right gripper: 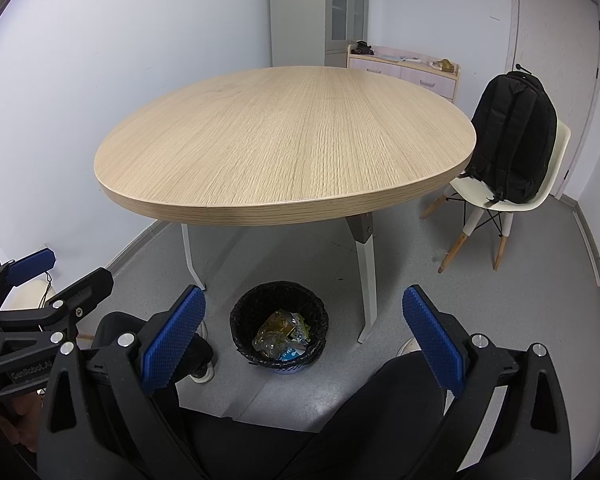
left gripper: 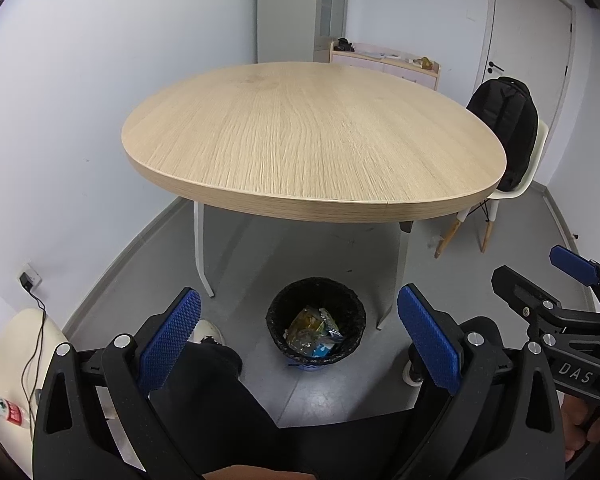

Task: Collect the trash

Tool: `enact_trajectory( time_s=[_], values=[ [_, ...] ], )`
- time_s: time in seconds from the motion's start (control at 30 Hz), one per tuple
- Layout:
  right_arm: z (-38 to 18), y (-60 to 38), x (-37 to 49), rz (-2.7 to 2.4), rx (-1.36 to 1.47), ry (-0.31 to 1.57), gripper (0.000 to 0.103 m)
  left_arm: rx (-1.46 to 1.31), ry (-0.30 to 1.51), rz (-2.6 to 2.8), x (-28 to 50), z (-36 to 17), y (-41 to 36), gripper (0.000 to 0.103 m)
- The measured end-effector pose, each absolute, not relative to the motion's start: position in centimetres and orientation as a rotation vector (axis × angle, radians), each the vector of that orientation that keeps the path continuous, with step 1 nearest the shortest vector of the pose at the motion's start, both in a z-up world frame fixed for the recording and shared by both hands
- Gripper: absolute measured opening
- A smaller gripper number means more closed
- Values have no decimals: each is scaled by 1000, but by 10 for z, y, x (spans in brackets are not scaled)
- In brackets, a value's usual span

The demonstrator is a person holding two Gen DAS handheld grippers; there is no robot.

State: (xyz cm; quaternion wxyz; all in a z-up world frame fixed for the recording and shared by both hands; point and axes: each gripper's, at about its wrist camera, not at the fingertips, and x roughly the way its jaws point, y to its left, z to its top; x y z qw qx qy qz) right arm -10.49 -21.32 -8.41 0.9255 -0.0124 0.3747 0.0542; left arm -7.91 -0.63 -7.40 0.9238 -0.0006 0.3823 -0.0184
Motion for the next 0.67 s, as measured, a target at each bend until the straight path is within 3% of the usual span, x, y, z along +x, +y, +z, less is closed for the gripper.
enact_trajectory(
  time_s=[0.67],
  values=[
    [-84,-214,-105,112,-25,769,95,-1,800,-36,-75,-75,-5,97]
  ],
)
